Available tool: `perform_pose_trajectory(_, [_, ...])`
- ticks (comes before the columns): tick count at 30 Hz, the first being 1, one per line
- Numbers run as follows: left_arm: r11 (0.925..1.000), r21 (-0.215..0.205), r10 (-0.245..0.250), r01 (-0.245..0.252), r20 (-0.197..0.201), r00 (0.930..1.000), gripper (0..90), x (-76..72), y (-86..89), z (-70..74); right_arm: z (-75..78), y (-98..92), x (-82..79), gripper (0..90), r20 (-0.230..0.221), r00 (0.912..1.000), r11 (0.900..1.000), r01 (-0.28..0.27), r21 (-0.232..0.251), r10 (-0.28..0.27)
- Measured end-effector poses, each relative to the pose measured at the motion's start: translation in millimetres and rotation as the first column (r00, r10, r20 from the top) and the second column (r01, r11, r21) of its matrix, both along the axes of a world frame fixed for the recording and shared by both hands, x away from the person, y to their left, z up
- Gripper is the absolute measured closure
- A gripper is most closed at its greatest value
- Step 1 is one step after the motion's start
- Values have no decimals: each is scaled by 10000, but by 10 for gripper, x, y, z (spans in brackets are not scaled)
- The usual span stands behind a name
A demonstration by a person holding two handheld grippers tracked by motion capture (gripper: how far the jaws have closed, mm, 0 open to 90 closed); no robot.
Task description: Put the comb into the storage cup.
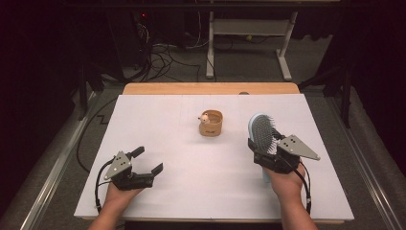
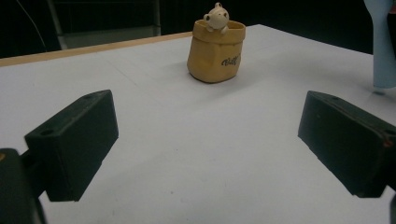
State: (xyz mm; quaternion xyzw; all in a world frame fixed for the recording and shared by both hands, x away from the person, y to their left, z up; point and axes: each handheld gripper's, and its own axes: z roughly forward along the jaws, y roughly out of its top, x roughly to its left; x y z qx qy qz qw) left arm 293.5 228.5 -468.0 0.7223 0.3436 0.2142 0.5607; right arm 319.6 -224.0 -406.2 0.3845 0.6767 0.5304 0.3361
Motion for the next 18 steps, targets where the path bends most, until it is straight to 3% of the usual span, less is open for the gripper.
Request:
perform_pose_trajectory(9, [9998, 156, 99, -98, -103, 9999, 56, 10, -45, 44, -11, 24, -31, 204, 110, 9999, 9999, 0, -119, 1])
perform_pose_trajectory(18, [9995, 291, 136, -132, -143, 9998, 54, 179, -149, 199, 0, 26, -41, 204, 189, 9998, 10000, 15, -63, -14])
